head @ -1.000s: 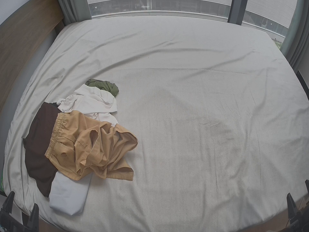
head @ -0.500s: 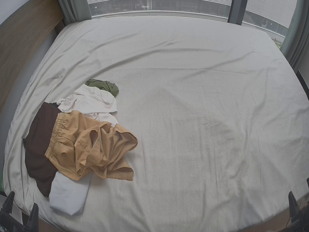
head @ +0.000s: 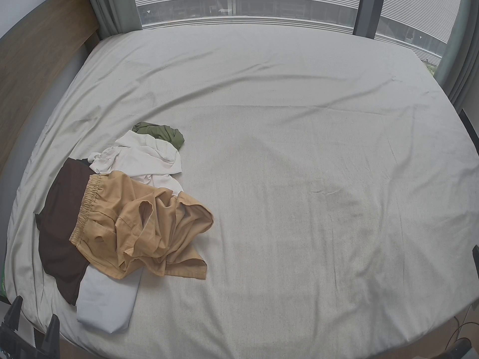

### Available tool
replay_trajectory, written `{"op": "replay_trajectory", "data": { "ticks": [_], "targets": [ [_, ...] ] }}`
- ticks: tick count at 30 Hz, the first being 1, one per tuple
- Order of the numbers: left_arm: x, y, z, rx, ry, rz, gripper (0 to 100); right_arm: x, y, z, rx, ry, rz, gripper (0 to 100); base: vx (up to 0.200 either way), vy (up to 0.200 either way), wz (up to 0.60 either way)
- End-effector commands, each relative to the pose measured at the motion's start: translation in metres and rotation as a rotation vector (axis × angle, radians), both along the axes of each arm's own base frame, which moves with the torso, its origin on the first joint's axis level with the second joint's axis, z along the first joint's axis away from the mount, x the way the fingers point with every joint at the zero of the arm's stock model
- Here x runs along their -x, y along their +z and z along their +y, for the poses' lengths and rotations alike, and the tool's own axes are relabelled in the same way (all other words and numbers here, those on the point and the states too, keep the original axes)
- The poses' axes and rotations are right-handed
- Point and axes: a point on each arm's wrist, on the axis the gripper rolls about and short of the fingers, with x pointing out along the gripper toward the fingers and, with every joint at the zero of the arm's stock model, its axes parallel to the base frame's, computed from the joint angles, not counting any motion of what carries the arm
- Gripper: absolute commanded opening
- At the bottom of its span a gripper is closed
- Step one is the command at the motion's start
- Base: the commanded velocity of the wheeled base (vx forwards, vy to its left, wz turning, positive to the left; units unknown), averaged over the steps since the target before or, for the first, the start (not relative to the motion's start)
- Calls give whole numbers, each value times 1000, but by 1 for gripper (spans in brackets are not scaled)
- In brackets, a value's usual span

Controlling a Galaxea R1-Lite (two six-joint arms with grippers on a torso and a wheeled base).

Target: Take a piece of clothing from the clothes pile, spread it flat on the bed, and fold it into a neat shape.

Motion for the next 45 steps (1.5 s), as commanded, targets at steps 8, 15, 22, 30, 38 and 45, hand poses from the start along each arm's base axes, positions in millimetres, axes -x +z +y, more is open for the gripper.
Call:
{"op": "replay_trajectory", "data": {
  "ticks": [8,15,22,30,38,45],
  "targets": [
    [0,-5,0,-4,0,1,100,-74,37,25,-144,346,216,100,0,0,0],
    [0,-5,0,-6,0,1,100,-119,32,54,-135,454,245,100,0,0,0],
    [0,-5,0,-6,0,3,100,-155,22,74,-120,476,329,100,0,0,0],
    [0,-5,0,-7,0,3,100,-193,17,89,-115,469,372,100,0,0,0],
    [0,-5,0,-7,0,1,100,-229,-1,112,-107,491,395,100,0,0,0],
    [0,-5,0,-18,0,3,100,-250,-9,126,-102,505,397,100,0,0,0]
  ]
}}
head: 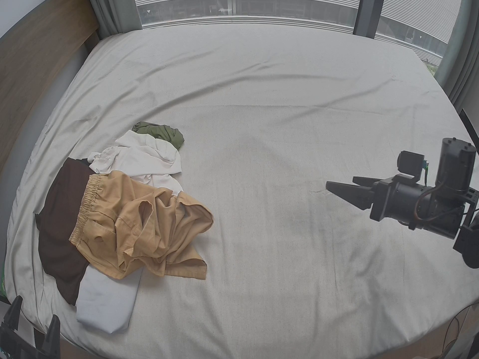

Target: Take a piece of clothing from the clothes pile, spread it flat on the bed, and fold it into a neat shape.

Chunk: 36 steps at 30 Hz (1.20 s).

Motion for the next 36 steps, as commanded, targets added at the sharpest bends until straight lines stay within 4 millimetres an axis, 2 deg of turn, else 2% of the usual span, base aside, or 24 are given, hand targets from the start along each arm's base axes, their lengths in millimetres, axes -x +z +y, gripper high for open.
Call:
{"op": "replay_trajectory", "data": {
  "ticks": [1,12,29,36],
  "targets": [
    [0,-5,0,0,2,2,100,-19,-13,12,15,11,33,100,0,0,0],
    [0,-5,0,2,2,2,100,-49,-29,37,26,38,67,100,0,0,0],
    [0,-5,0,0,2,2,100,-65,-46,83,28,127,97,100,0,0,0],
    [0,-5,0,0,2,2,100,-73,-63,103,41,154,118,100,0,0,0]
  ]
}}
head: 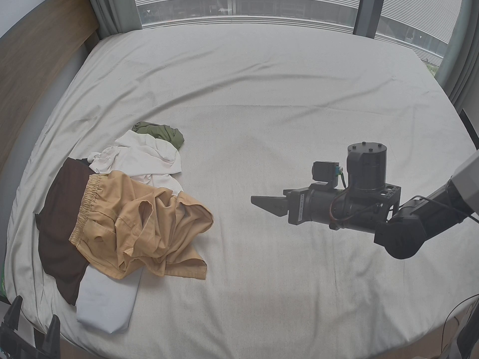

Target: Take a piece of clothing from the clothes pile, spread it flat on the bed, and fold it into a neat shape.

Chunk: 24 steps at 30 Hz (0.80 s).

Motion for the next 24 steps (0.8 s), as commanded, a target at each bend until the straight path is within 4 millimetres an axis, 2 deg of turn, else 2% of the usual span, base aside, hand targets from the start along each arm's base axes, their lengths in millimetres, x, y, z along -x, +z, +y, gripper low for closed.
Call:
{"op": "replay_trajectory", "data": {
  "ticks": [1,15,24],
  "targets": [
    [0,-5,0,0,1,1,100,-6,-14,15,12,23,19,100,0,0,0],
    [0,-5,0,-1,-1,2,100,-11,-25,37,11,58,31,100,0,0,0],
    [0,-5,0,-1,-1,2,100,-18,-45,65,35,97,73,100,0,0,0]
  ]
}}
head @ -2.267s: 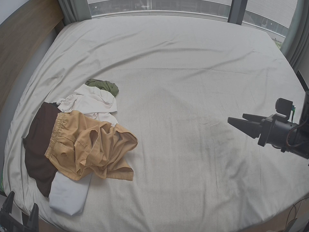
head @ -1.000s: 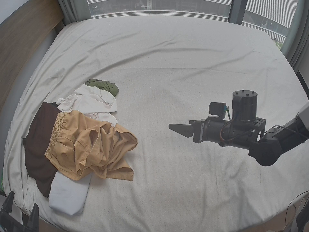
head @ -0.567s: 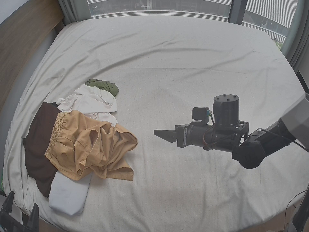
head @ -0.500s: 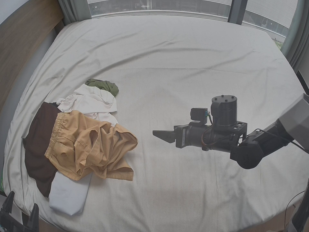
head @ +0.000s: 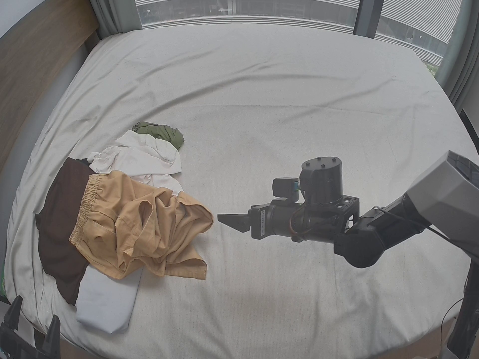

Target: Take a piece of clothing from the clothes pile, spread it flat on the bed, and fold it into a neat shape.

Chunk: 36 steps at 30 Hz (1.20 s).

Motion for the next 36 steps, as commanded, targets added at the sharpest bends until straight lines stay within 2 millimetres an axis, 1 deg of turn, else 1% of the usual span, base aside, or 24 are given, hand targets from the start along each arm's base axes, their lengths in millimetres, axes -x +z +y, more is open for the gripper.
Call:
{"op": "replay_trajectory", "data": {
  "ticks": [1,3,9,12,13,22,25,28,36],
  "targets": [
    [0,-5,0,1,1,1,100,-5,-12,16,11,20,16,100,0,0,0],
    [0,-5,0,1,1,1,100,-6,-12,18,9,23,14,100,0,0,0],
    [0,-5,0,1,-1,1,100,-8,-22,38,3,42,53,100,0,0,0],
    [0,-5,0,1,-1,1,100,-9,-25,40,4,43,56,100,0,0,0],
    [0,-5,0,1,-1,1,100,-8,-27,45,4,49,55,100,0,0,0],
    [0,-5,0,1,-1,1,100,-13,-37,52,-1,45,76,100,0,0,0],
    [0,-5,0,1,-1,1,100,-11,-40,54,4,53,82,100,0,0,0],
    [0,-5,0,1,1,1,100,-4,-47,61,16,73,95,100,0,0,0],
    [0,-5,0,1,1,1,100,7,-64,73,45,107,122,100,0,0,0]
  ]
}}
